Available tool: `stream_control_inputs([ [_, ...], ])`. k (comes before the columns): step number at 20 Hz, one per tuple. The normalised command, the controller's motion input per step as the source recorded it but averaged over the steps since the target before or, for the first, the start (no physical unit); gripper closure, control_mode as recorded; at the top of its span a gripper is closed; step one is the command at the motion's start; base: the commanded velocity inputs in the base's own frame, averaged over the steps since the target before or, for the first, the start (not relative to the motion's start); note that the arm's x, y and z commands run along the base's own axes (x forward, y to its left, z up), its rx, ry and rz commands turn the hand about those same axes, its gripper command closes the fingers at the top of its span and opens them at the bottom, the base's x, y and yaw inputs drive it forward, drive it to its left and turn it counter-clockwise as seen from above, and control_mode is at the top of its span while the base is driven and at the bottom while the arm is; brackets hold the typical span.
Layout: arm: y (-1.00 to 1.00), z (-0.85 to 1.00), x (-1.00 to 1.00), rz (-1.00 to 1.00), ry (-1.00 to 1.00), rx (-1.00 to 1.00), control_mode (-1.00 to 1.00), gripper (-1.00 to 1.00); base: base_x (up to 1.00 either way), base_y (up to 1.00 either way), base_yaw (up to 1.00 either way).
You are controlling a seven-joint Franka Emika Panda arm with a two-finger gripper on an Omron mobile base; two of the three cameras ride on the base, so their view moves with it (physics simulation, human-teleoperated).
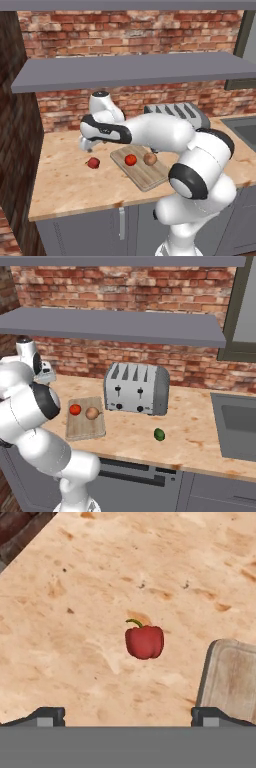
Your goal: Place the avocado, onion, tomato, and bell pepper on the cutting board.
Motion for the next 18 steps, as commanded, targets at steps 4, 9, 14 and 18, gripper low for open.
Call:
stream_control_inputs([
  [4,0.19,-0.17,0.25,0.05,0.00,-0.05,-1.00,-1.00,0.00,0.00,0.00],
  [9,0.14,-0.19,0.30,0.04,0.01,-0.03,-1.00,-1.00,0.00,0.00,0.00],
  [14,0.03,-0.21,0.22,0.01,0.01,-0.03,-1.00,-1.00,0.00,0.00,0.00],
  [18,0.00,-0.19,0.15,0.00,0.00,-0.02,-1.00,-1.00,0.00,0.00,0.00],
])
